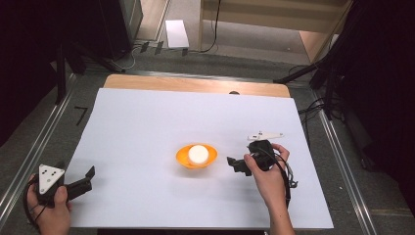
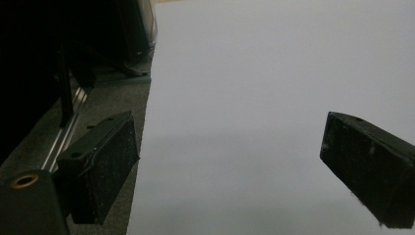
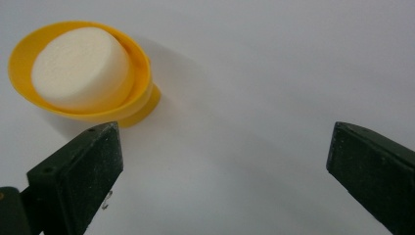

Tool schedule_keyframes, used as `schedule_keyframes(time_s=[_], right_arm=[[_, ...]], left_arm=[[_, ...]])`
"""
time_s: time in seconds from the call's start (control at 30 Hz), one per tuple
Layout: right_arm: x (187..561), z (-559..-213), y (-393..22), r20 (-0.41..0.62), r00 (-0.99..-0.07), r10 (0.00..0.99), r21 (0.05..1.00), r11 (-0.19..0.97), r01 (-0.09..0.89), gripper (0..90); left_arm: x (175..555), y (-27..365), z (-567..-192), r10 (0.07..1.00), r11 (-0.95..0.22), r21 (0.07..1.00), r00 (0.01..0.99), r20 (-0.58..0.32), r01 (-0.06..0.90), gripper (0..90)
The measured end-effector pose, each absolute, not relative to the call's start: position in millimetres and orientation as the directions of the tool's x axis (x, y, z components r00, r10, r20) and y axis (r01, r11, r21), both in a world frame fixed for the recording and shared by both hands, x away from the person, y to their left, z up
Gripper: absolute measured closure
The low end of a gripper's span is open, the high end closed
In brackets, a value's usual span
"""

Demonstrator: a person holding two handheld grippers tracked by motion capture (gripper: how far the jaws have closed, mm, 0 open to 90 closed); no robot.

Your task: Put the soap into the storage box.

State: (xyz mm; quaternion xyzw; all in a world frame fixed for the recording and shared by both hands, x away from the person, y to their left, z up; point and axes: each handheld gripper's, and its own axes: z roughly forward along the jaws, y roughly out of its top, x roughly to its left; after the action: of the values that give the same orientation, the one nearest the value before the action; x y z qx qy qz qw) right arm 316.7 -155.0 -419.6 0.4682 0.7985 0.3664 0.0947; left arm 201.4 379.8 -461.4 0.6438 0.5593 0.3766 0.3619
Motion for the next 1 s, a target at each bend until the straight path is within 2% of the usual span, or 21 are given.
schedule_keyframes(time_s=[1.0], right_arm=[[295, -448, -218, 0.210, -0.457, 0.864, 0.664, 0.217, 0.715, 0.4]], left_arm=[[201, 380, -461, 0.992, -0.116, 0.887, 0.091, 0.084, 0.447, 7.4]])
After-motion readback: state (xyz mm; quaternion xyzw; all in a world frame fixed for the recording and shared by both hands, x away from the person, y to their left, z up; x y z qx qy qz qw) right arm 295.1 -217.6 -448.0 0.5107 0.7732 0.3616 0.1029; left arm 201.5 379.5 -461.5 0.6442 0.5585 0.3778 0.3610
